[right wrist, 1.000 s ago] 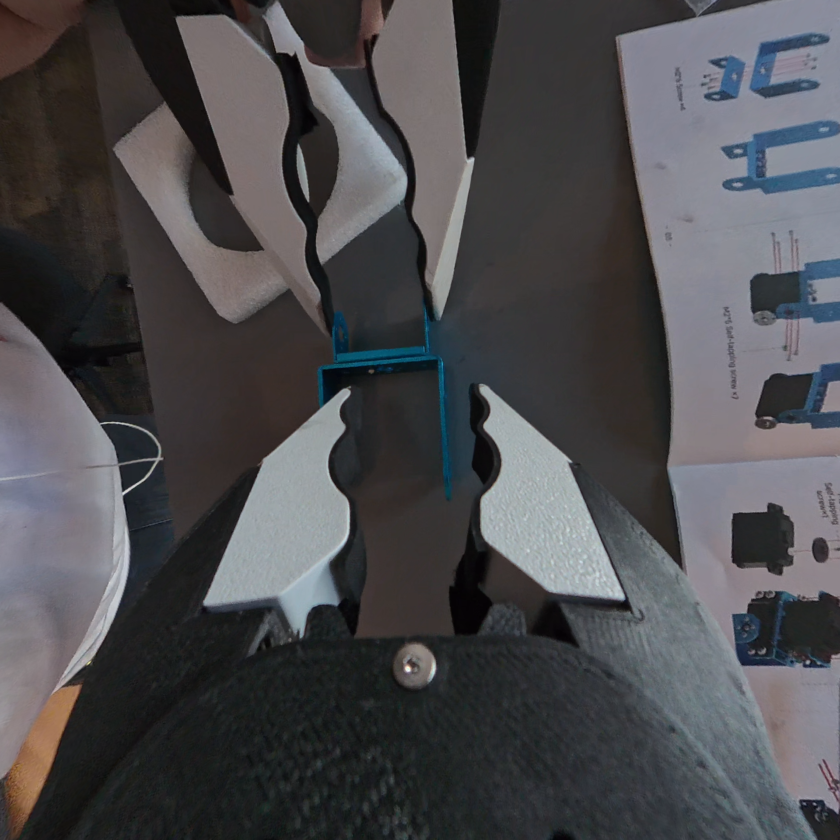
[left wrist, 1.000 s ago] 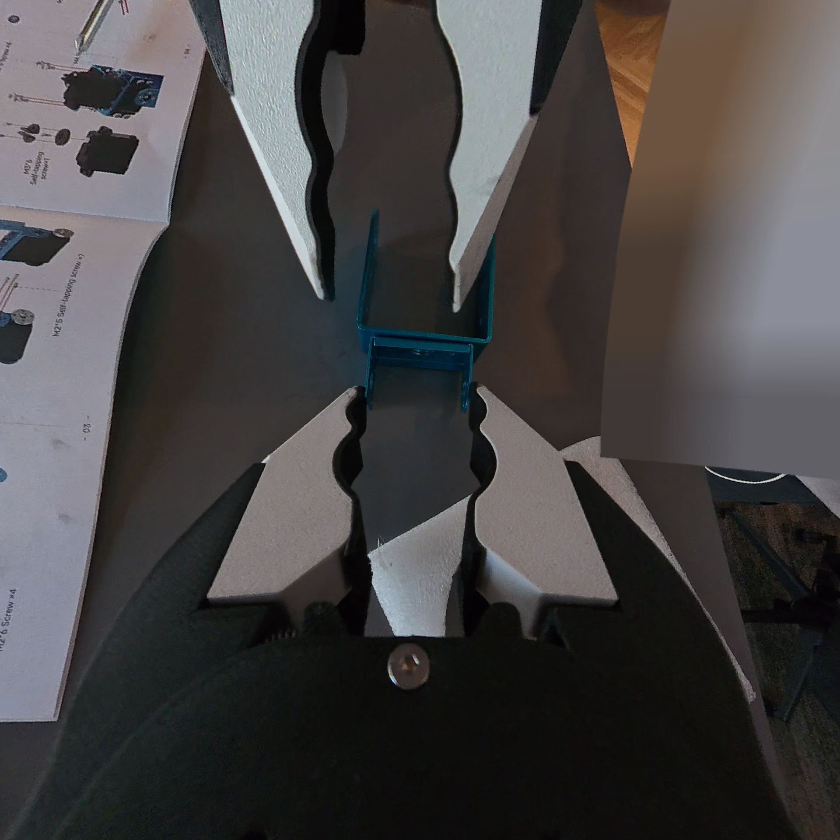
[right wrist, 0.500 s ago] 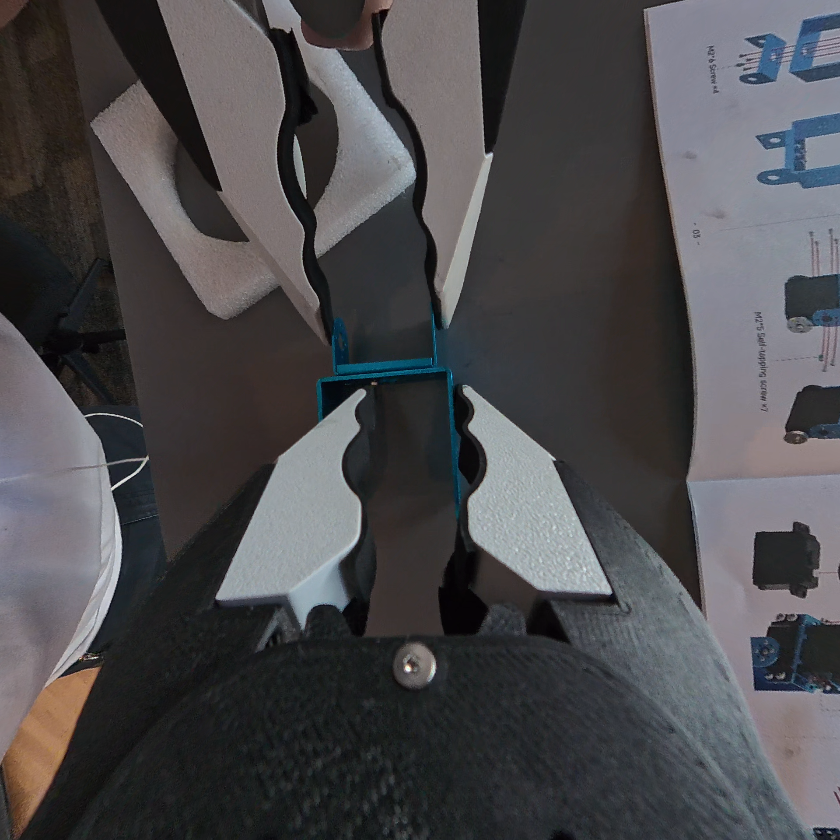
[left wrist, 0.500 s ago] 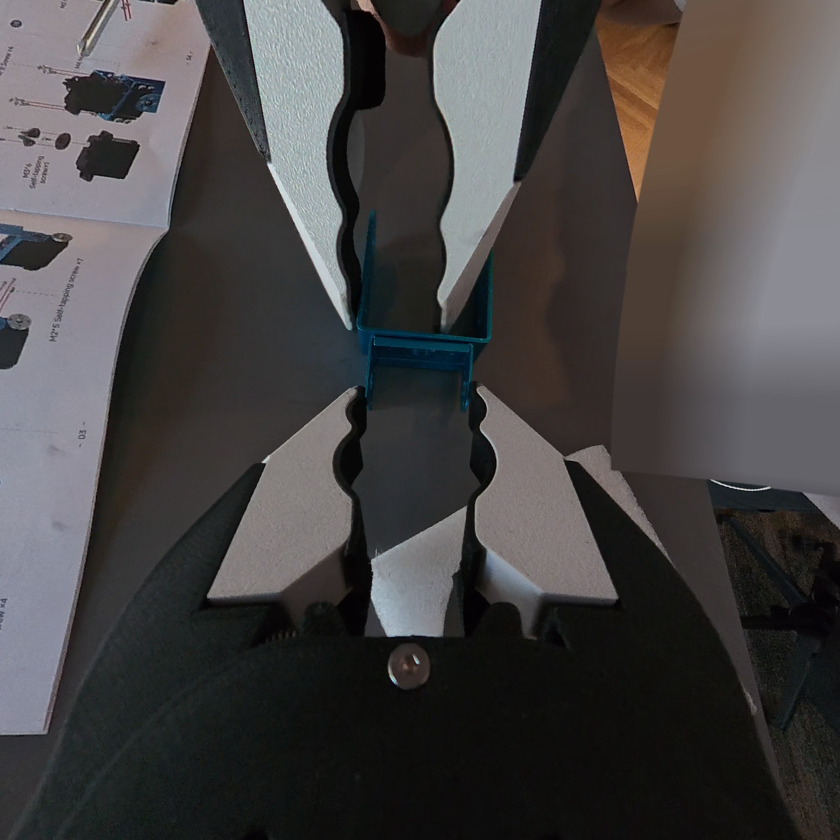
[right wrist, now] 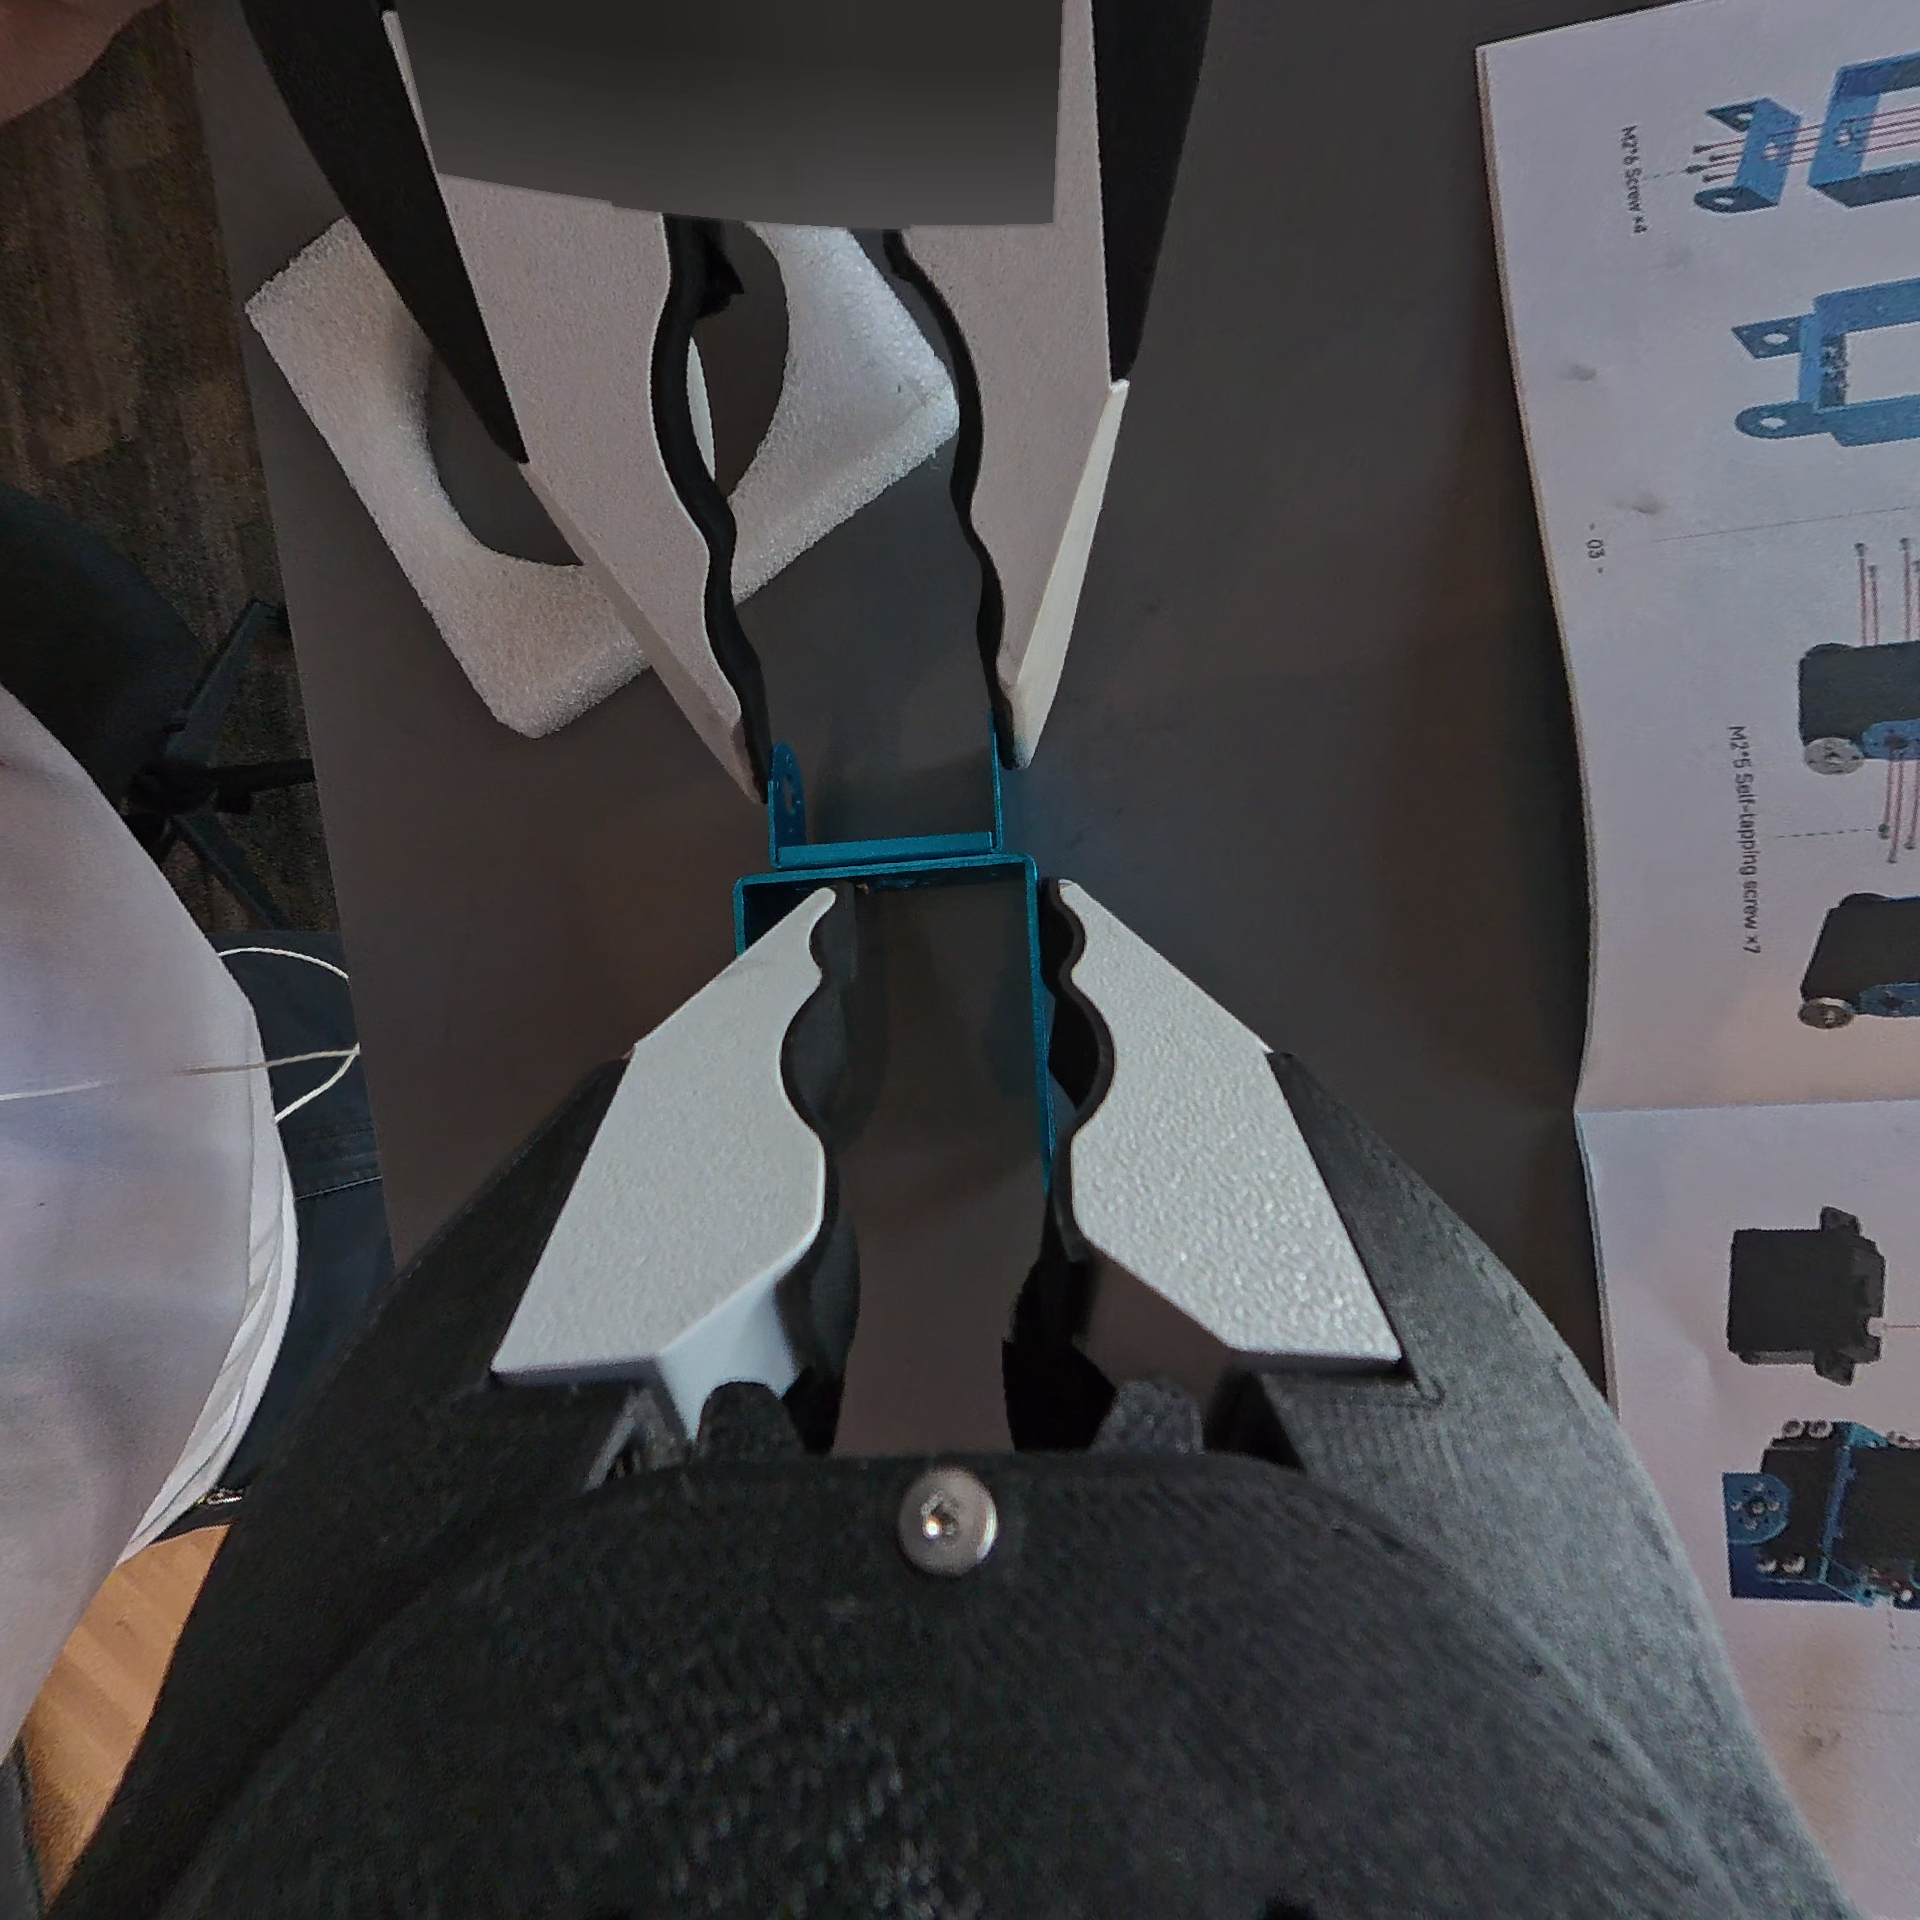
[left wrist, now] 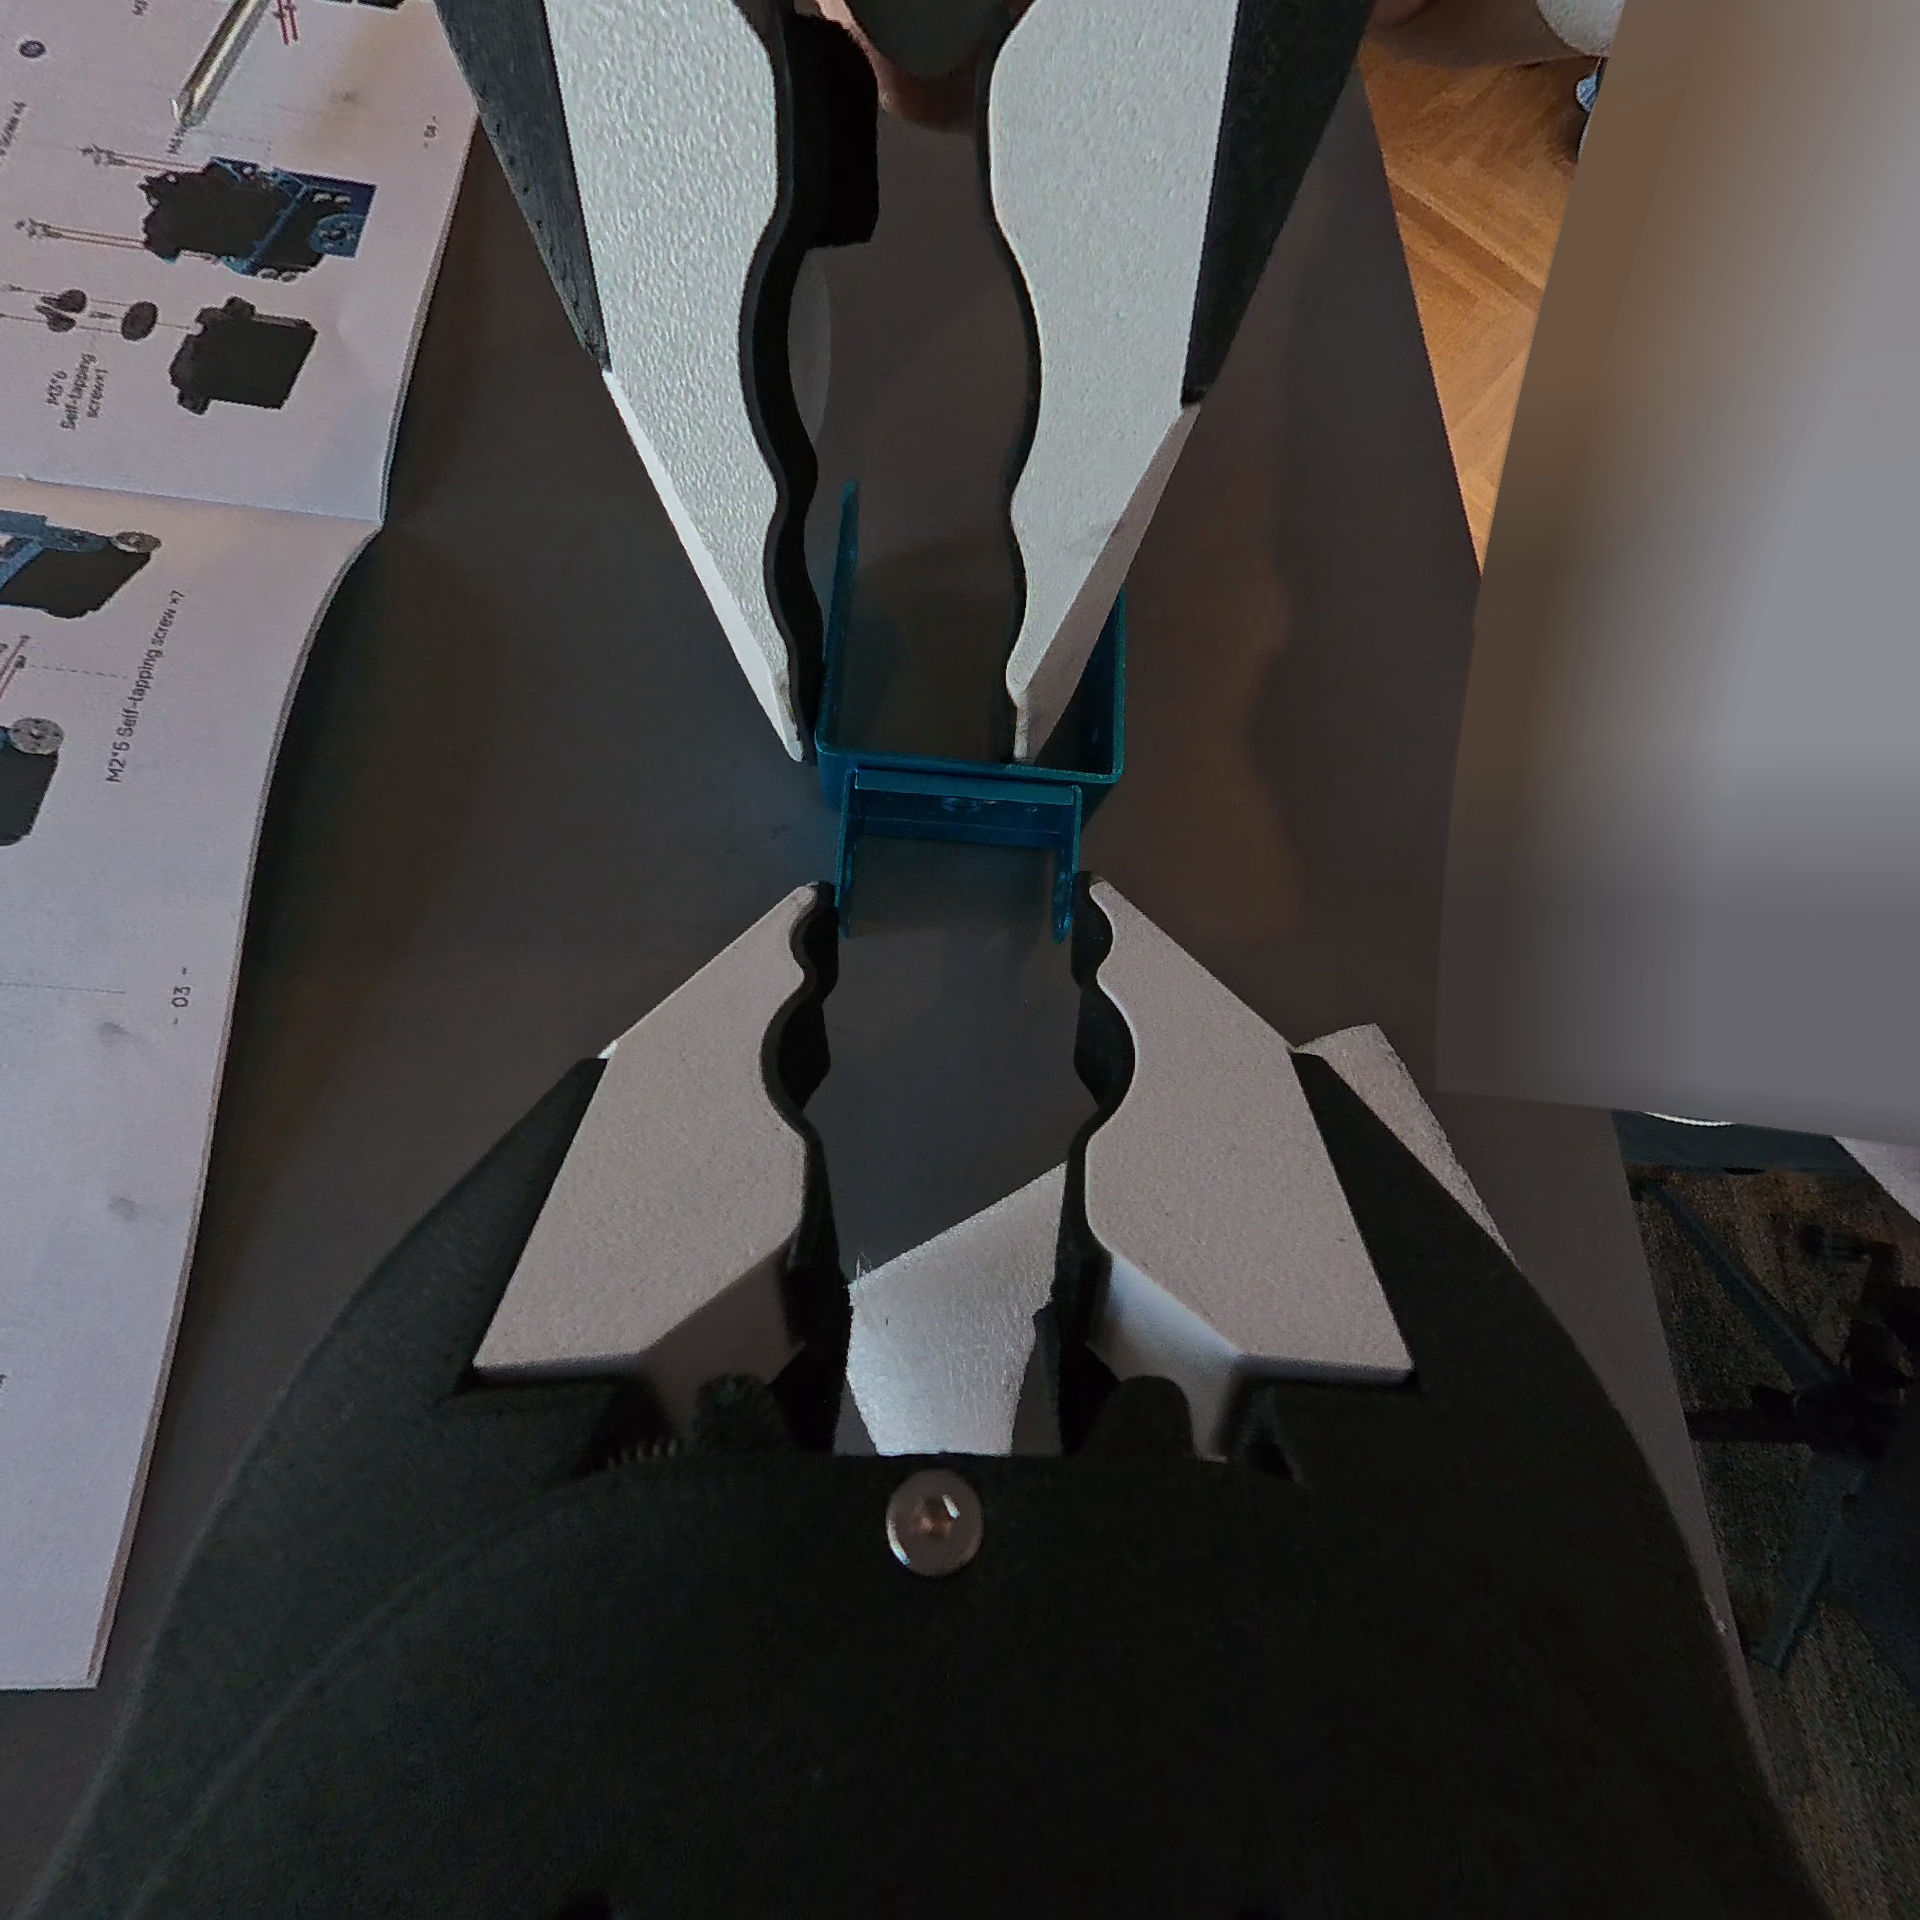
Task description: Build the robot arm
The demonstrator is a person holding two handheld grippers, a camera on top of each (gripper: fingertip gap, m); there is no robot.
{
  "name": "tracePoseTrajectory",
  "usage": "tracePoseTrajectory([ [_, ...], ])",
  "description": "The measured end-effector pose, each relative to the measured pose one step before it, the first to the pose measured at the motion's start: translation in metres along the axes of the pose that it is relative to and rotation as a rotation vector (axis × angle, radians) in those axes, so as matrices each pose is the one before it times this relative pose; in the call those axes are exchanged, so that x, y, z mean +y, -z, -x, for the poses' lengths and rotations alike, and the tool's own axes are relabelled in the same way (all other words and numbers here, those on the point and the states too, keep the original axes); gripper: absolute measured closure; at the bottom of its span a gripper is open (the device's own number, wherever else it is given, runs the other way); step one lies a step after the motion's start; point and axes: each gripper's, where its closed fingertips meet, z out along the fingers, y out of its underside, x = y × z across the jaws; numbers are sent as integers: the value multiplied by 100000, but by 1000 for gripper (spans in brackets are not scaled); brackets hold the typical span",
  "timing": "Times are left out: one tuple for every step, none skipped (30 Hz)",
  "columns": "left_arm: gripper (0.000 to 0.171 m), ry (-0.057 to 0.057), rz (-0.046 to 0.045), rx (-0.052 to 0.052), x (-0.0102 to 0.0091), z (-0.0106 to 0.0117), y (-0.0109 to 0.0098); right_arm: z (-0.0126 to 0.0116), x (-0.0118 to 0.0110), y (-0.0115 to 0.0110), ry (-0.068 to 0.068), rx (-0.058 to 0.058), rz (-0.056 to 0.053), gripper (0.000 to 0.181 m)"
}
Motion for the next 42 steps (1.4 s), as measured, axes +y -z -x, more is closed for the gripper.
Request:
tracePoseTrajectory([
  [127, -8, 4, 13, 7, 0, 7, 7, 0, -5, -364, -530, -122, 147],
  [127, 23, 23, 145, -2, -33, -6, 11, 23, 6, -626, -730, -74, 146],
  [128, 23, 70, 358, -4, -53, -24, 49, 3, 18, -493, -1039, -75, 147],
  [127, 84, 88, 256, 6, -42, -15, 80, -12, 14, -127, -1152, -120, 147],
  [127, 37, -13, 111, 4, -7, -8, -1, 12, 12, -457, -645, -55, 147],
  [128, 117, -123, 186, 1, -12, -1, 26, -18, 12, -564, -841, -211, 147],
  [128, 275, -153, 289, -7, -8, -2, 94, -25, 18, -543, -1245, -168, 148],
  [127, 221, -45, 391, -4, -40, 5, 4, -25, 17, -789, -769, -157, 148],
  [128, 18, -9, 899, -7, -137, -22, -13, -20, 20, -521, -713, -190, 149],
  [127, 81, -182, 1086, -47, -199, -57, -239, 68, 53, 146, 752, 198, 160],
  [127, -107, -15, -99, -30, -20, -54, -165, 74, 29, 777, 376, 62, 165],
  [127, -206, 126, -371, -6, 34, -22, -53, 2, 29, -160, -541, -105, 165],
  [127, 20, 118, -291, 17, 39, 8, 111, -112, 37, -654, -1534, -742, 163],
  [127, 132, 72, -1, 33, 23, 35, 185, -195, 79, -754, -2051, -1342, 159],
  [127, 289, -112, -145, 12, 53, 31, 190, -70, 60, -691, -2012, -698, 154],
  [128, 208, -134, 79, -4, 17, 0, 213, -6, 36, -892, -1992, -73, 150],
  [128, 86, -73, -30, -13, 18, -4, 170, 55, -21, 101, -1284, 326, 146],
  [127, -99, 36, -123, -12, 3, -34, 19, 154, -77, 674, 287, 946, 145],
  [127, -215, 147, -157, 6, -4, -13, -37, 111, -115, 838, 1041, 910, 145],
  [127, -114, 163, -126, 5, 3, 3, 37, -31, -69, 933, 907, 94, 144],
  [127, -27, 65, -56, 4, -1, -3, 59, 11, -22, 595, 729, 366, 143],
  [127, 75, 4, 6, -1, 4, 1, -6, 2, -18, 530, 1093, 333, 142],
  [128, 164, -64, 64, -12, -1, -4, -87, 26, -30, 927, 1578, 473, 142],
  [128, 264, -110, 35, -7, 18, -6, -105, 10, -26, 1215, 1720, 342, 144],
  [127, 175, -70, -196, -16, 55, -3, -193, 7, -18, 1251, 2269, 355, 147],
  [127, 14, -3, -59, 10, 29, 15, -94, -8, -23, 881, 1523, 124, 147],
  [127, 163, -35, 116, -2, 3, -8, -1, 2, 7, -35, 471, 227, 147],
  [127, 91, -27, 92, -5, -9, -1, 1, 12, -2, -374, -39, 189, 147],
  [127, -123, -38, 12, -11, -4, -10, 5, 13, 16, -373, -427, -61, 147],
  [127, -228, 1, -9, -7, -23, -30, 9, 4, 33, -741, -909, -170, 148],
  [127, -263, 116, -32, 1, -19, -15, 56, 5, 42, -1072, -1514, -252, 148],
  [127, -147, 82, 240, -3, -65, -18, 73, -26, 34, -863, -1805, -446, 149],
  [127, 56, -131, 1019, -36, -168, -31, -144, -4, 47, -639, -292, -346, 154],
  [128, 68, -87, 85, -37, -39, -36, -220, 6, 69, 341, 364, -346, 161],
  [128, -75, 3, -67, -10, -5, -30, -91, 32, 31, 9, -386, -157, 164],
  [127, 57, 63, -143, 14, 27, 12, 17, -11, 3, -203, -974, -299, 163],
  [127, -16, 82, -542, 25, 77, 35, 147, -45, 16, -55, -1648, -631, 160],
  [127, -101, 98, -514, 41, 82, 36, 275, -32, -3, -1050, -2550, -454, 152],
  [127, 46, 6, -44, 12, 24, 16, 262, 27, -8, -1141, -2318, 221, 146],
  [127, 59, -16, 27, -2, -8, -1, 169, 36, -32, 317, -1161, 260, 142],
  [127, -31, 36, -88, -7, 3, -12, -25, 51, -23, 1437, 790, 406, 142],
  [127, -25, 52, -106, -12, 5, -18, -150, 7, -23, 1368, 2049, 318, 144],
])
